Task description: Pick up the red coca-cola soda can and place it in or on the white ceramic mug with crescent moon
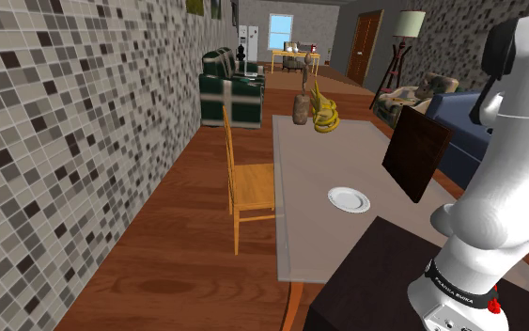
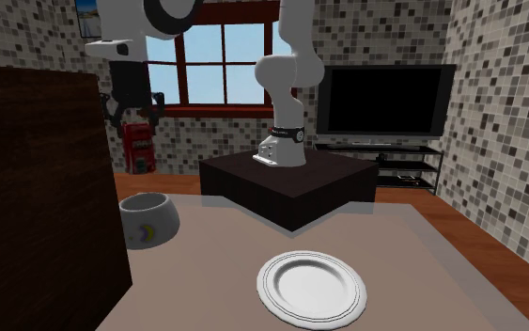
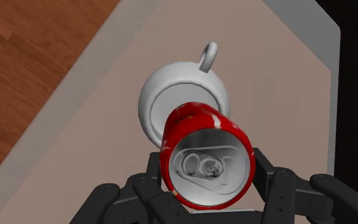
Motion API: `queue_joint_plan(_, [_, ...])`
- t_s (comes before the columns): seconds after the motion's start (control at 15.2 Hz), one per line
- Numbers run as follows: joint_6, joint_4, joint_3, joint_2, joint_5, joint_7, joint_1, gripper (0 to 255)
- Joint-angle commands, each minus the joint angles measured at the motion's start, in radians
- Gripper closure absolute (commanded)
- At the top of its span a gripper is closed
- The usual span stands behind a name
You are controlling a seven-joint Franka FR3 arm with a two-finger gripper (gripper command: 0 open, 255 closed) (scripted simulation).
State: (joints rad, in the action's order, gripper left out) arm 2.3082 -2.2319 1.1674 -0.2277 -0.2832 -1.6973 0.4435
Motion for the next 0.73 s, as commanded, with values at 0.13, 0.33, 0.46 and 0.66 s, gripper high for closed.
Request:
queue_joint_plan(0.13, [0.038,-0.013,-0.056,-0.053,-0.073,-0.051,0.052,255])
queue_joint_plan(0.33, [0.065,-0.019,-0.1,-0.092,-0.124,-0.085,0.091,255])
queue_joint_plan(0.46, [0.082,-0.021,-0.129,-0.117,-0.157,-0.108,0.117,255])
queue_joint_plan(0.66, [0.107,-0.024,-0.173,-0.153,-0.205,-0.14,0.153,255])
